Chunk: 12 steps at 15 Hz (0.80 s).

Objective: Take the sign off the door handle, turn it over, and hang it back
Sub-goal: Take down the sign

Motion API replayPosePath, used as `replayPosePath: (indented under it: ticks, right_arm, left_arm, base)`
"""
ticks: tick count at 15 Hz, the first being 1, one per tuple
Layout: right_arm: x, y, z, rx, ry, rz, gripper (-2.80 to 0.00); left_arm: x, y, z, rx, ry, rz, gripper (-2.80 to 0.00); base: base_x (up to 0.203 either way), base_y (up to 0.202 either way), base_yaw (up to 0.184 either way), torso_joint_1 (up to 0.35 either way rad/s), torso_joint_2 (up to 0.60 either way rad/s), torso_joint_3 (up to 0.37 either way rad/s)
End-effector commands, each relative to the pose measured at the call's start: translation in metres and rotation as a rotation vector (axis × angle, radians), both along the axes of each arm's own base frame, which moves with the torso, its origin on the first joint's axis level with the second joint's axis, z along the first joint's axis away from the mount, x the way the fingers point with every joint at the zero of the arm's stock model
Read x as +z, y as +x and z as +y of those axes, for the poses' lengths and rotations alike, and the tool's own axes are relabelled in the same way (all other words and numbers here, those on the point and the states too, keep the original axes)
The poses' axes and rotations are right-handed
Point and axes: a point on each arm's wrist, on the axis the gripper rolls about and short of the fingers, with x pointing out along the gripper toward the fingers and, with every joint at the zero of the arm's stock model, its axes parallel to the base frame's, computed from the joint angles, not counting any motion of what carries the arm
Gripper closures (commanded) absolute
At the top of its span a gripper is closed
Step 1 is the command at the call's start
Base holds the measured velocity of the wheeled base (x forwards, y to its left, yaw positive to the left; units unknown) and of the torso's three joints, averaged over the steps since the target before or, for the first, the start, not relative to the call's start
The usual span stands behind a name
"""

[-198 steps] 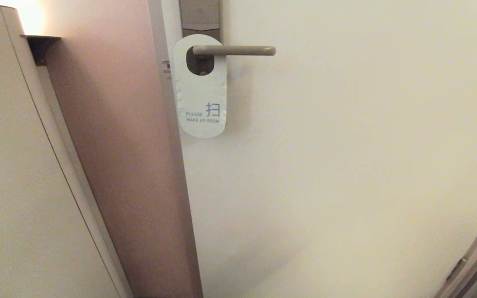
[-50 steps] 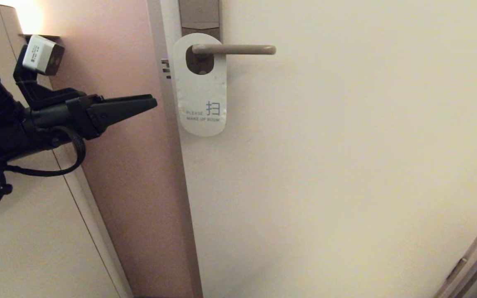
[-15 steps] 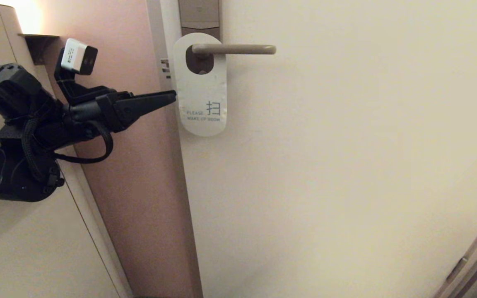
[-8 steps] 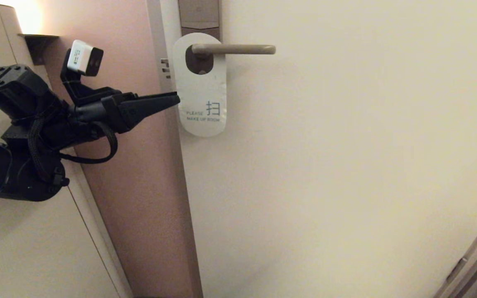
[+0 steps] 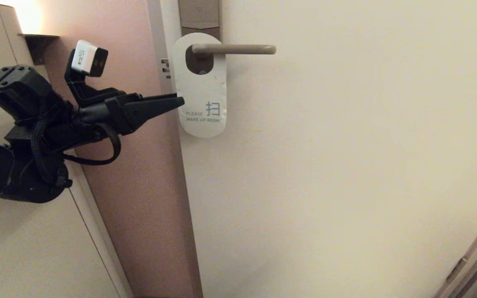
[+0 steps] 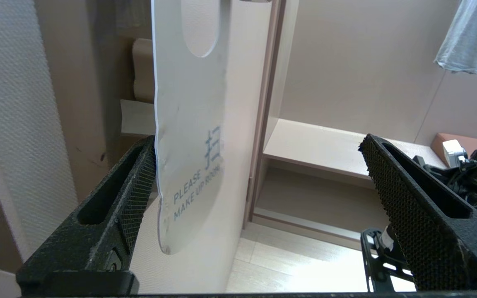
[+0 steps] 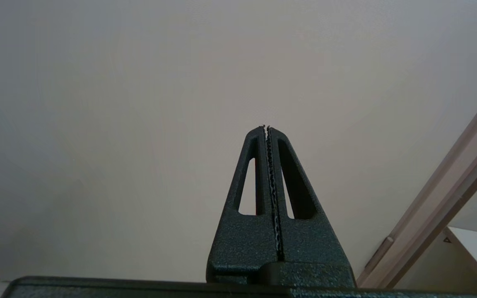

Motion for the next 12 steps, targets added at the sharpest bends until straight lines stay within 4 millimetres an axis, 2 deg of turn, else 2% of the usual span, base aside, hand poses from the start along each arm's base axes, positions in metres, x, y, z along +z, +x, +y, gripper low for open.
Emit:
replayPosePath:
  ticks: [1,12]
  right_arm:
    - [0.0001,0.0000,0.0000,0.000,-0.001,0.000,0.00]
    - [0.0001,0.0000,0.0000,0.000,-0.001,0.000,0.00]
  left_arm:
    - [0.0010,-0.0024,-0.0013,-0.011,0.001,-0.007,-2.80]
    - [-0.0030,-0.0008,-0.0094,-0.032,-0.002,-0.023,-2.80]
  base:
    - [0.000,0.000,0.000,0.000,0.00,0.000]
    - [0.000,0.000,0.000,0.000,0.00,0.000]
